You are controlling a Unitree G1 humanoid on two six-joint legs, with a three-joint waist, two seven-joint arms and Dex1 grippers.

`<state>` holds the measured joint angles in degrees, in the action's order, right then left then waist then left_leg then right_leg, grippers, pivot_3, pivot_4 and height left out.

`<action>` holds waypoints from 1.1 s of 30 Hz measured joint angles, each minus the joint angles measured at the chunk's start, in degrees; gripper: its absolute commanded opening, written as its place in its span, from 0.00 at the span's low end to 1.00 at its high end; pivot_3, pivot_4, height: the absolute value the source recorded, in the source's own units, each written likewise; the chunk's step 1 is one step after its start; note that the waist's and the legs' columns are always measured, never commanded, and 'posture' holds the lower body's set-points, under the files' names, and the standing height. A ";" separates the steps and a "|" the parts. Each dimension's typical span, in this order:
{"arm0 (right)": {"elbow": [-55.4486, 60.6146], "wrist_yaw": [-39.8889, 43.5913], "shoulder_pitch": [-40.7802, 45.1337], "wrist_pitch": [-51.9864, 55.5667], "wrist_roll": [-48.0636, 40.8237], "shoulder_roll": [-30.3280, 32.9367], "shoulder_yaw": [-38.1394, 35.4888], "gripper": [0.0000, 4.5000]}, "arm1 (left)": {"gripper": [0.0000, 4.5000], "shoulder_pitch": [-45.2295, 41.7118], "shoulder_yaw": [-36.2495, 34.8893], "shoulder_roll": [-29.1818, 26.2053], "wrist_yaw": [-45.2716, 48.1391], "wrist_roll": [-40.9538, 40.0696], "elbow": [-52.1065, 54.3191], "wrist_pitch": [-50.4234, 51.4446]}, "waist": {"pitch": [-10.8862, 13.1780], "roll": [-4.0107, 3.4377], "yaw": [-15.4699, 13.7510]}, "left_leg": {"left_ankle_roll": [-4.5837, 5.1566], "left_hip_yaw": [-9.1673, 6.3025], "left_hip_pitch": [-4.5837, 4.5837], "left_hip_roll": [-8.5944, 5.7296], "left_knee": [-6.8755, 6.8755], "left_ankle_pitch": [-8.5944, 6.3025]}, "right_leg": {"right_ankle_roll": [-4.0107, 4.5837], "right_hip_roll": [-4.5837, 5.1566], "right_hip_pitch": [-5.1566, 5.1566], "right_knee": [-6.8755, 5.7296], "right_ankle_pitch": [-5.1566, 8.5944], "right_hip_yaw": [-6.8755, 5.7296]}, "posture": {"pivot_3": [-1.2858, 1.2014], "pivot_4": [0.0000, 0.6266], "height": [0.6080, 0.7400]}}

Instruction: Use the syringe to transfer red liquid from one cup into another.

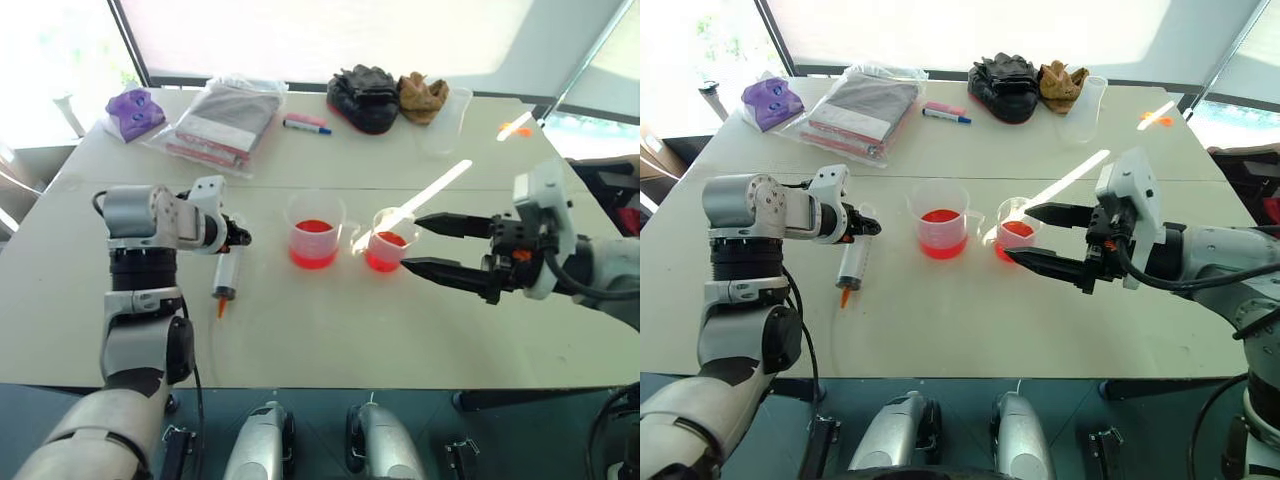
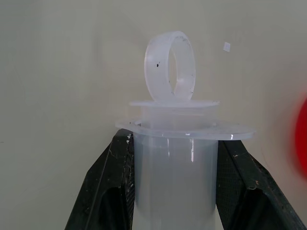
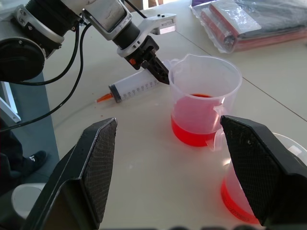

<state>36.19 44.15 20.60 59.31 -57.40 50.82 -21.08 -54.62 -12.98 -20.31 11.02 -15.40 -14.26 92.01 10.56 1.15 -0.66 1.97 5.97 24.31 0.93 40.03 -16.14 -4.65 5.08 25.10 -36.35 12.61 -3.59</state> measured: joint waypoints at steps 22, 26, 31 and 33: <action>-2.19 -2.43 -8.07 -3.48 -0.02 2.12 -0.48 0.80 | 1.00 -8.36 3.86 -20.78 2.65 -20.95 1.76 0.01 | -0.04 -0.07 0.16 | -0.16 0.02 0.11 0.00 -0.14 0.04 | 0.33 0.15 0.23 0.07 0.04 0.03 | 0.52 0.24 1.00; -5.96 -2.75 -7.51 -6.18 -0.15 0.32 -3.01 0.80 | 1.00 2.59 -2.58 -20.51 7.51 -20.98 15.46 -16.16 | -0.05 -0.09 0.14 | -0.39 0.04 0.10 -0.02 -0.21 -0.03 | 0.44 0.23 0.22 0.20 0.02 0.04 | 0.52 0.24 1.00; -10.23 -3.82 -6.67 -11.22 1.69 -2.99 -4.41 0.80 | 1.00 17.90 -7.69 -17.98 9.59 -18.70 27.14 -33.52 | -0.10 -0.18 0.17 | -0.39 0.12 0.05 -0.04 -0.31 0.01 | 0.45 0.23 0.22 0.20 0.02 0.04 | 0.52 0.24 1.00; -11.48 -3.74 -7.48 -12.71 3.42 -3.19 -4.19 0.80 | 1.00 25.92 -8.06 -17.54 11.17 -18.50 31.44 -36.54 | -0.10 -0.18 0.30 | -0.28 0.13 0.05 -0.04 -0.35 0.07 | 0.46 0.23 0.23 0.20 0.02 0.03 | 0.52 0.24 1.00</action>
